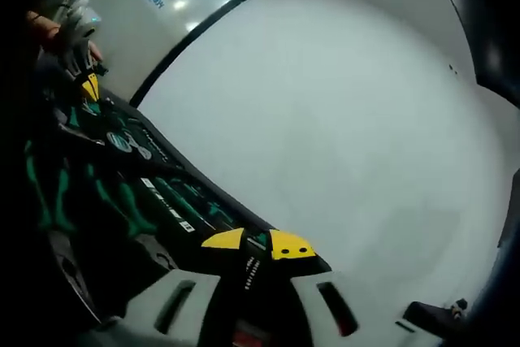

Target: Pick up the tools and put them into their designated positions in the toolbox.

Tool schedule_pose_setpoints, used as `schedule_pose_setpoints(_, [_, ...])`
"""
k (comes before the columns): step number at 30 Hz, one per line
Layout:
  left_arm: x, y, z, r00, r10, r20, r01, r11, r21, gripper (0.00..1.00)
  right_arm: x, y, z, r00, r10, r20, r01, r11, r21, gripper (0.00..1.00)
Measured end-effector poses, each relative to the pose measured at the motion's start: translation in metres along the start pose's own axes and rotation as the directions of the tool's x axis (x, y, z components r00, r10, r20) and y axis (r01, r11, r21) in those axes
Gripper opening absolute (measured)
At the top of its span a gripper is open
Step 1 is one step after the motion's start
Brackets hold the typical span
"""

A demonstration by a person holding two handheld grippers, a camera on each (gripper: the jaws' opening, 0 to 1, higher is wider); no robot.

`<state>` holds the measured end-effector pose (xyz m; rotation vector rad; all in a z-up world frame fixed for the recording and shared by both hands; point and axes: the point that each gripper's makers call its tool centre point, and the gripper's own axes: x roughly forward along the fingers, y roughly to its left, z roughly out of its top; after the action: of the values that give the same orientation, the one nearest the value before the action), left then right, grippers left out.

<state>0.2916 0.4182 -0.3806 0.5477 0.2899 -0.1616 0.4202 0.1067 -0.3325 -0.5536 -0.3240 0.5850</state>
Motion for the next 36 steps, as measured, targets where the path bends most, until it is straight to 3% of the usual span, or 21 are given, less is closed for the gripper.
schedule_pose_setpoints(3, [0.014, 0.008, 0.0, 1.0, 0.017, 0.0, -0.017, 1.0, -0.009, 0.0, -0.001, 0.0, 0.002, 1.0, 0.005, 0.012, -0.005, 1.0, 0.005, 0.08])
schedule_pose_setpoints(5, [0.021, 0.016, 0.001, 0.997, 0.077, -0.001, -0.077, 0.996, 0.05, 0.0, -0.001, 0.0, 0.003, 1.0, 0.008, 0.019, -0.008, 1.0, 0.012, 0.08])
schedule_pose_setpoints(6, [0.024, 0.015, 0.003, 0.997, 0.077, 0.017, -0.078, 0.994, 0.08, 0.0, -0.001, 0.0, 0.003, 1.0, 0.009, 0.021, -0.009, 1.0, 0.014, 0.08])
schedule_pose_setpoints(10, [0.032, 0.019, 0.003, 0.998, 0.065, 0.005, -0.065, 0.997, 0.052, 0.0, -0.001, 0.0, 0.004, 0.999, 0.015, 0.032, -0.016, 1.0, 0.022, 0.08])
schedule_pose_setpoints(14, [0.035, 0.036, -0.015, 0.99, 0.11, -0.088, -0.105, 0.992, 0.064, 0.0, -0.002, 0.0, 0.006, 0.999, 0.018, 0.045, -0.019, 0.999, 0.034, 0.08])
schedule_pose_setpoints(16, [0.035, 0.031, -0.012, 0.995, 0.054, -0.089, -0.044, 0.993, 0.111, 0.0, -0.001, -0.002, 0.006, 0.999, 0.018, 0.051, -0.02, 0.999, 0.045, 0.08])
schedule_pose_setpoints(17, [0.031, 0.032, -0.014, 0.988, 0.066, -0.139, -0.046, 0.989, 0.139, 0.0, -0.001, -0.002, 0.006, 0.998, 0.017, 0.054, -0.019, 0.999, 0.049, 0.08])
schedule_pose_setpoints(18, [0.024, 0.038, -0.021, 0.97, 0.107, -0.216, -0.079, 0.988, 0.136, 0.0, -0.001, -0.003, 0.006, 0.998, 0.016, 0.057, -0.02, 0.998, 0.056, 0.08])
schedule_pose_setpoints(19, [0.021, 0.039, -0.02, 0.969, 0.118, -0.215, -0.098, 0.99, 0.099, 0.0, 0.0, -0.003, 0.007, 0.998, 0.016, 0.06, -0.019, 0.998, 0.059, 0.08])
schedule_pose_setpoints(20, [0.021, 0.031, -0.004, 0.988, 0.074, -0.136, -0.071, 0.997, 0.029, 0.0, 0.0, -0.004, 0.007, 0.998, 0.015, 0.063, -0.019, 0.998, 0.065, 0.08])
schedule_pose_setpoints(22, [0.014, 0.014, 0.016, 0.999, 0.005, -0.032, -0.009, 0.993, -0.115, 0.0, 0.0, -0.004, 0.007, 0.998, 0.015, 0.068, -0.02, 0.997, 0.071, 0.08])
schedule_pose_setpoints(23, [0.013, 0.012, 0.015, 0.999, 0.001, -0.034, -0.006, 0.993, -0.121, 0.0, 0.0, -0.004, 0.007, 0.998, 0.015, 0.068, -0.02, 0.997, 0.071, 0.08])
schedule_pose_setpoints(25, [0.014, 0.012, 0.001, 0.991, 0.043, -0.125, -0.045, 0.999, -0.009, 0.0, 0.0, -0.003, 0.007, 0.998, 0.017, 0.067, -0.021, 0.998, 0.065, 0.08])
schedule_pose_setpoints(26, [0.015, 0.015, -0.013, 0.977, 0.073, -0.199, -0.067, 0.997, 0.038, 0.0, 0.0, -0.003, 0.007, 0.998, 0.018, 0.068, -0.022, 0.998, 0.064, 0.08])
schedule_pose_setpoints(27, [0.022, 0.021, -0.015, 0.976, 0.106, -0.19, -0.102, 0.994, 0.033, 0.0, 0.001, -0.003, 0.007, 0.997, 0.019, 0.069, -0.023, 0.998, 0.063, 0.08])
schedule_pose_setpoints(28, [0.024, 0.02, -0.012, 0.982, 0.079, -0.173, -0.069, 0.996, 0.06, 0.0, 0.001, -0.003, 0.007, 0.997, 0.02, 0.069, -0.025, 0.998, 0.063, 0.08])
schedule_pose_setpoints(30, [0.026, 0.021, -0.012, 0.983, 0.078, -0.168, -0.085, 0.996, -0.031, 0.0, 0.001, -0.002, 0.007, 0.997, 0.022, 0.068, -0.026, 0.998, 0.061, 0.08])
schedule_pose_setpoints(34, [0.026, 0.017, -0.01, 0.98, 0.038, -0.194, -0.013, 0.991, 0.13, 0.0, 0.001, -0.003, 0.006, 0.998, 0.018, 0.068, -0.023, 0.998, 0.065, 0.08])
schedule_pose_setpoints(36, [0.027, 0.015, -0.012, 0.973, 0.068, -0.219, -0.023, 0.979, 0.201, 0.0, 0.001, -0.004, 0.006, 0.998, 0.015, 0.067, -0.02, 0.997, 0.069, 0.08])
